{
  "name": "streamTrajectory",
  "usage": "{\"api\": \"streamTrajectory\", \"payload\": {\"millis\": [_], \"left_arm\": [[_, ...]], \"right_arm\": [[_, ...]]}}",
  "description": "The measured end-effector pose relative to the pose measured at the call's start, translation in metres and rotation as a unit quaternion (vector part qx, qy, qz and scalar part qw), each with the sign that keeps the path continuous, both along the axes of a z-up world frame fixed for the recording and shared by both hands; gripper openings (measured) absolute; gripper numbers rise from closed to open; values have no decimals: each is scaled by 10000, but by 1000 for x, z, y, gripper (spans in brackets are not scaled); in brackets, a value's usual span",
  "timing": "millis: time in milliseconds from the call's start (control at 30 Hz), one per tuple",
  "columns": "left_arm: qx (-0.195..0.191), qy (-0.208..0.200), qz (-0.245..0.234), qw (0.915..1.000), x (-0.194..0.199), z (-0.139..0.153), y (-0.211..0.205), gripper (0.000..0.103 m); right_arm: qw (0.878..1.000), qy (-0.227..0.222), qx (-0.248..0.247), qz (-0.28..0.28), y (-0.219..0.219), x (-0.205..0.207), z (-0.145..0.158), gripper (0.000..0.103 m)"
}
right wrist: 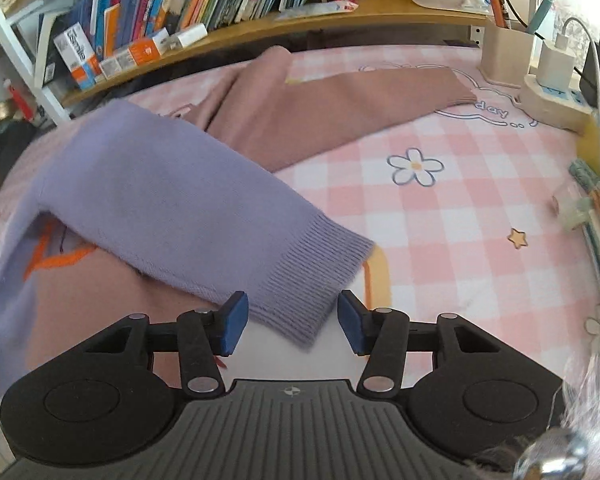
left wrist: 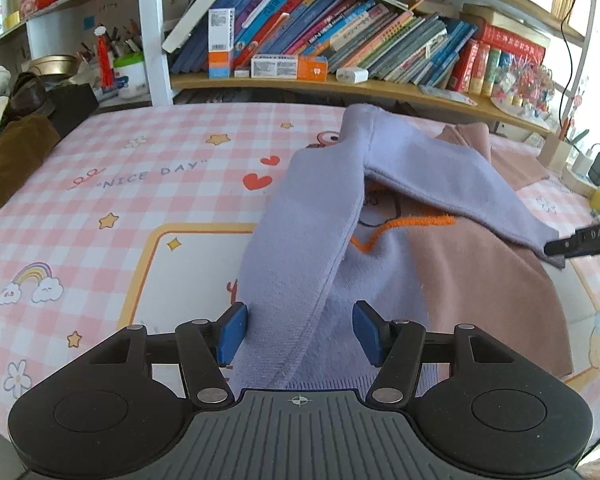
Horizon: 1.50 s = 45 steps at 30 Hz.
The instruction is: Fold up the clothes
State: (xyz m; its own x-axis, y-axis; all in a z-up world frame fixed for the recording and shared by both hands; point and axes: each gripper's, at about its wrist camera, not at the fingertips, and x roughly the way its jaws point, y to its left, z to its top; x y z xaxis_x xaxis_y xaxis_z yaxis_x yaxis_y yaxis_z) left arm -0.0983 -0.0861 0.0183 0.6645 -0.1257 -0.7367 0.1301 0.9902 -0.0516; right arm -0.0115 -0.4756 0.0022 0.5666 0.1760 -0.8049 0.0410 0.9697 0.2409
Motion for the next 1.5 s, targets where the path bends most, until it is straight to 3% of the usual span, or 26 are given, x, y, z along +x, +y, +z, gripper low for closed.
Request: {"api": "streamTrajectory", "payload": {"millis": [67,133,200,300,400,500,700,833,1000,1167,1367,1500], "left_arm": [[8,65,-12,10000,0,-3,-1,59],[6,122,-9,9999,2,-6,-2,59],[15,150,-12,9999,3,-7,-3,59],[48,170,-73,9998,3,-8,-5,59],[68,159,-136,9998,3,-6,-4,59],[-14,34,-175,9998,4,0,0,59],[-188,-373,-281,9987,3,19,15,59],[-414,-594,-180,9972,-1,29,37,61],[-606,-841,111,9945,-5,37,75,61],[-707,-898,502,9922,-7,32,118,61],[-763,-843,738,9908,-9,26,158,61],[-784,-775,792,9907,-8,20,176,61]], "right_arm": [[9998,-67,-154,111,4,2,-1,47],[9982,-151,-464,340,12,3,-1,24],[9961,-249,-598,591,17,2,-2,9],[9961,-270,-528,648,17,2,0,7],[9983,-381,134,409,11,4,16,7],[9925,-865,622,600,24,8,53,7],[9648,-1511,1564,1478,97,46,128,7],[9409,-1744,2038,2070,174,72,168,7],[9183,-2045,2047,2702,274,111,202,7],[9077,-2152,2059,2957,360,153,215,7],[9141,-2152,1822,2914,439,192,205,7],[9249,-1845,1696,2861,472,214,184,7]]}}
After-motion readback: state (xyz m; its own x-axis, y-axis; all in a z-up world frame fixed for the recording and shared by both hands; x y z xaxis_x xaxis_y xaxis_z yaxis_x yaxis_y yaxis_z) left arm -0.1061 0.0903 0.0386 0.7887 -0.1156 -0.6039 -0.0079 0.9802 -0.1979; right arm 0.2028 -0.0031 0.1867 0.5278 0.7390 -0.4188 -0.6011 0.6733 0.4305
